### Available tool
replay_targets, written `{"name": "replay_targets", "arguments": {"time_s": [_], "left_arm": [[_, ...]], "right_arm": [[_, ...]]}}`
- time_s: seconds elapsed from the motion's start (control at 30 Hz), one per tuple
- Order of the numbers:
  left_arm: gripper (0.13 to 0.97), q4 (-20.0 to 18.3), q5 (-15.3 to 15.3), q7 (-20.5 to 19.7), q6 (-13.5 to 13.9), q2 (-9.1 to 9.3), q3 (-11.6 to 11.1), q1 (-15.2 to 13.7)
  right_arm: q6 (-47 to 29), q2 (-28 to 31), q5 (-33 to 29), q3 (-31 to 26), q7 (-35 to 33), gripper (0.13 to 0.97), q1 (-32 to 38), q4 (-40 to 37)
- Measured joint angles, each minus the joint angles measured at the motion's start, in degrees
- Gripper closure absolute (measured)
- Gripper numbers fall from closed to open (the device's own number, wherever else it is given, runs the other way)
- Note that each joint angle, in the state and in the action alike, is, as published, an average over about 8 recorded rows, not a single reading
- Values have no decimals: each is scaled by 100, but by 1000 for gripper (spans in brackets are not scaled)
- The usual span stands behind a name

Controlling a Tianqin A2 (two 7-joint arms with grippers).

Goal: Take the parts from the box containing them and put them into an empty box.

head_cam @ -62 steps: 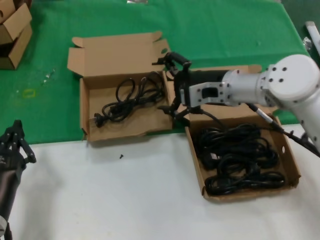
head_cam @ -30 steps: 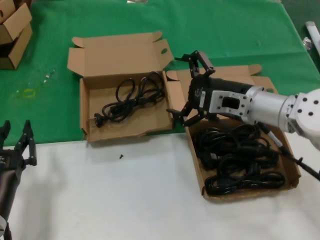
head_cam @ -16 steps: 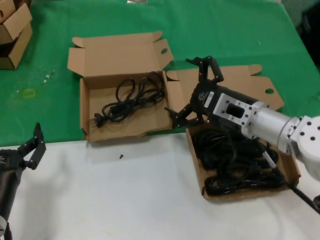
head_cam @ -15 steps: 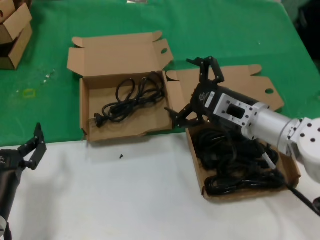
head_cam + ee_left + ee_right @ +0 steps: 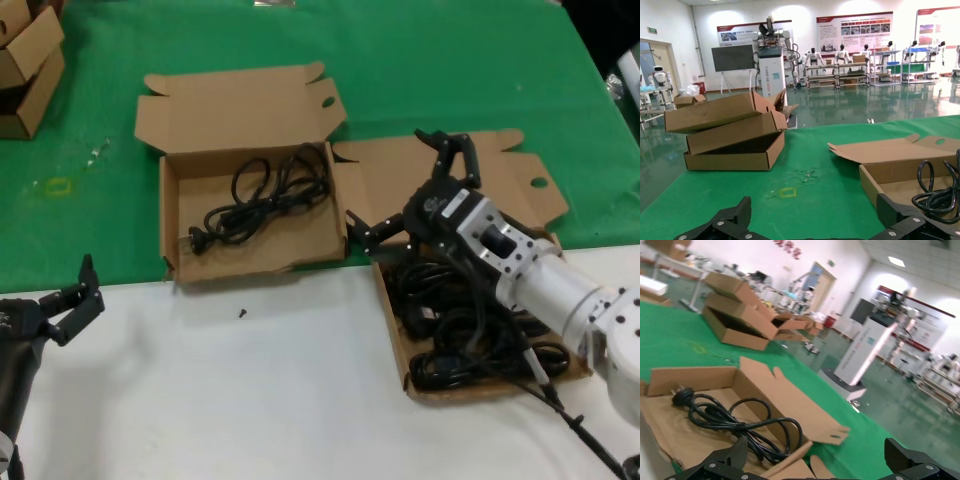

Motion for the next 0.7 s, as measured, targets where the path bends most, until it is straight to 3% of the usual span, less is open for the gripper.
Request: {"name": "replay_targets", "arguments": {"time_s": [0.47,0.7], "left_arm": [[151,0,0,-2,0,0,0,0],[136,0,0,-2,0,0,0,0]], "right_arm": [[783,-173,381,450,551,129,-879,499],[1176,-259,571,676,826,129,-1316,750]]}}
